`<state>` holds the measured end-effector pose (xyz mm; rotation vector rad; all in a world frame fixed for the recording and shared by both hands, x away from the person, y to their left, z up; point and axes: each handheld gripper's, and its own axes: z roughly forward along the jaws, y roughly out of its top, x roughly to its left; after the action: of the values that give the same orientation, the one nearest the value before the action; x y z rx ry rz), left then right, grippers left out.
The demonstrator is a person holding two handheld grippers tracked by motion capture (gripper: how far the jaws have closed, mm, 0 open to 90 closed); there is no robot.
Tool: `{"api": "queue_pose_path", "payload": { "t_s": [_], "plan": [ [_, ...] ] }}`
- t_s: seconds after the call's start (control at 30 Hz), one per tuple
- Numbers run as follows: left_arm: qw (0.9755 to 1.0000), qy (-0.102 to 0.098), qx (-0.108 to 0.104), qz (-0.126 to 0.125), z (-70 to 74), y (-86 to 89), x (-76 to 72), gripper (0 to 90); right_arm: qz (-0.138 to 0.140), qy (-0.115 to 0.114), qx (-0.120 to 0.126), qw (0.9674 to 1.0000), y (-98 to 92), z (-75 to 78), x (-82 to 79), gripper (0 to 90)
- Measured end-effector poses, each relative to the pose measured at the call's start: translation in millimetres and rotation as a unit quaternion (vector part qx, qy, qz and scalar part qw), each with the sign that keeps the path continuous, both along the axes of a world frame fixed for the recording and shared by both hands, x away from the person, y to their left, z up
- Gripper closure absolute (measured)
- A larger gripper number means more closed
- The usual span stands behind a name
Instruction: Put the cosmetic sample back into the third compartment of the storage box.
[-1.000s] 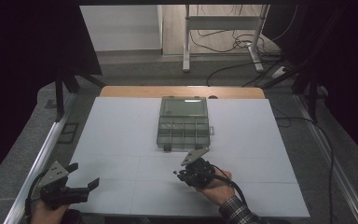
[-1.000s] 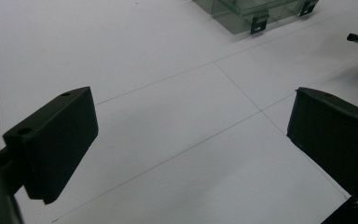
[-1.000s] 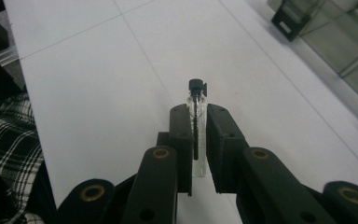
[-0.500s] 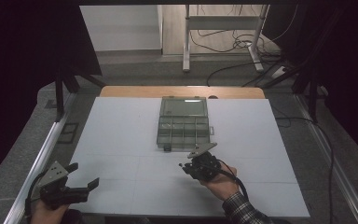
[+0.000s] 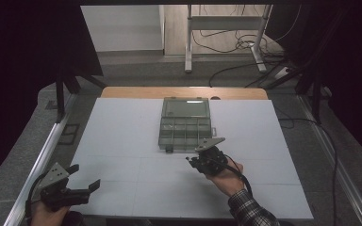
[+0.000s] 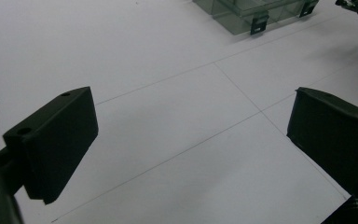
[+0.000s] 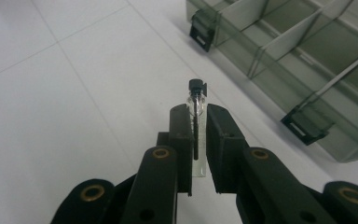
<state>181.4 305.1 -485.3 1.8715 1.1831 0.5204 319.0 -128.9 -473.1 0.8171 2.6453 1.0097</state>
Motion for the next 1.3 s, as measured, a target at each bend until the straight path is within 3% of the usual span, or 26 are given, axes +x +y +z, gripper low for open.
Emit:
{"api": "queue_pose_path", "payload": {
  "t_s": [0.67,1.3],
  "plan": [
    [1.0000,0.000,0.001,0.001,-0.2,-0.2,0.2,2.2,-0.029,-0.019,0.002,0.9994,1.7,4.7,31.8,80.6],
    [1.0000,0.001,-0.001,0.002,-0.3,0.2,0.3,2.2,-0.054,-0.021,0.008,0.9983,4.6,4.6,62.6,80.6]
  ]
}}
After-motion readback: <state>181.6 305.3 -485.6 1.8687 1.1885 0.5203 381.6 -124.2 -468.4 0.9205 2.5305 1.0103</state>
